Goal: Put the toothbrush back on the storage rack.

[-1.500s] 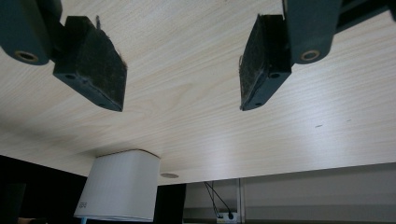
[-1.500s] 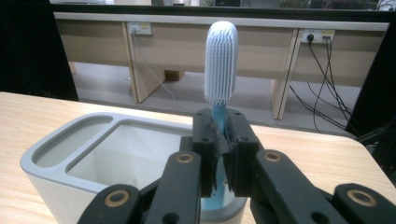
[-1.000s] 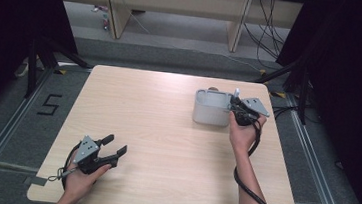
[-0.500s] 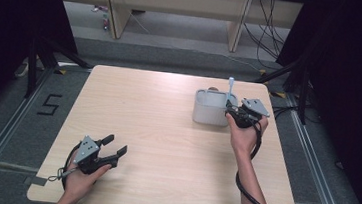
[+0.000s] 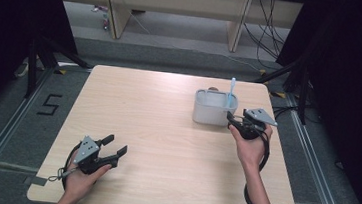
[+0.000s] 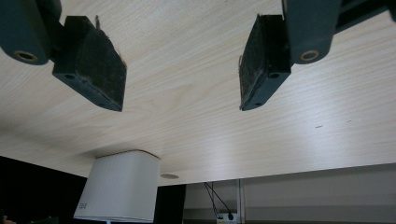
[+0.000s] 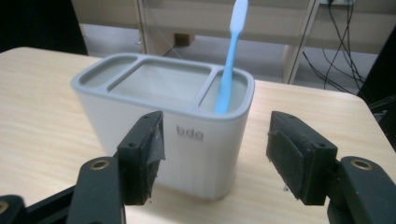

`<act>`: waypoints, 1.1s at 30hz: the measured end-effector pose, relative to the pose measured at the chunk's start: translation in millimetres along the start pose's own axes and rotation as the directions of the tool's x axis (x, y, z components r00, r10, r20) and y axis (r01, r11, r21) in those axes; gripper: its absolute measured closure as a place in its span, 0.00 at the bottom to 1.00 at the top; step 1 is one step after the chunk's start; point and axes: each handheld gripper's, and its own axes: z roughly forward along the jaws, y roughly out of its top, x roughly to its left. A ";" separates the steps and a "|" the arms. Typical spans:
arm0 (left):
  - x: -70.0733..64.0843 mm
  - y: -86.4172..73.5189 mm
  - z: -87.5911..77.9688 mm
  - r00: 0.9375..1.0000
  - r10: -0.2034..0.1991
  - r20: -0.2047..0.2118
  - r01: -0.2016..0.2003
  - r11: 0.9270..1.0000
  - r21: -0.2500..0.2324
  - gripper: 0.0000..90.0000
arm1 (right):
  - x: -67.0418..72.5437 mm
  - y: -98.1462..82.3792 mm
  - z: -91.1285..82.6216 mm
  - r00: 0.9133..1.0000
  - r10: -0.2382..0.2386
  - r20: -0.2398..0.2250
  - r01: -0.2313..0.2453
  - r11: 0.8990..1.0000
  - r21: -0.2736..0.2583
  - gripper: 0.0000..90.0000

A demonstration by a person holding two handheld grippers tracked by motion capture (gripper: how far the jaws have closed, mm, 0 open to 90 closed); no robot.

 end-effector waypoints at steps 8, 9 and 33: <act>-0.4 0.1 0.1 1.000 -0.001 -0.003 0.001 1.000 0.001 0.35 | -1.2 -17.2 -20.0 0.999 -0.022 -0.028 0.023 0.999 0.036 0.43; -0.4 0.0 0.1 1.000 -0.002 -0.003 0.002 1.000 0.001 0.35 | 1.4 -20.1 -23.9 1.000 0.004 -0.027 -0.002 0.998 0.055 0.43; 0.0 -0.1 0.9 1.000 -0.014 -0.008 0.014 1.000 -0.004 0.35 | 8.7 -90.5 -53.9 0.998 -0.016 -0.066 0.019 0.998 0.057 0.45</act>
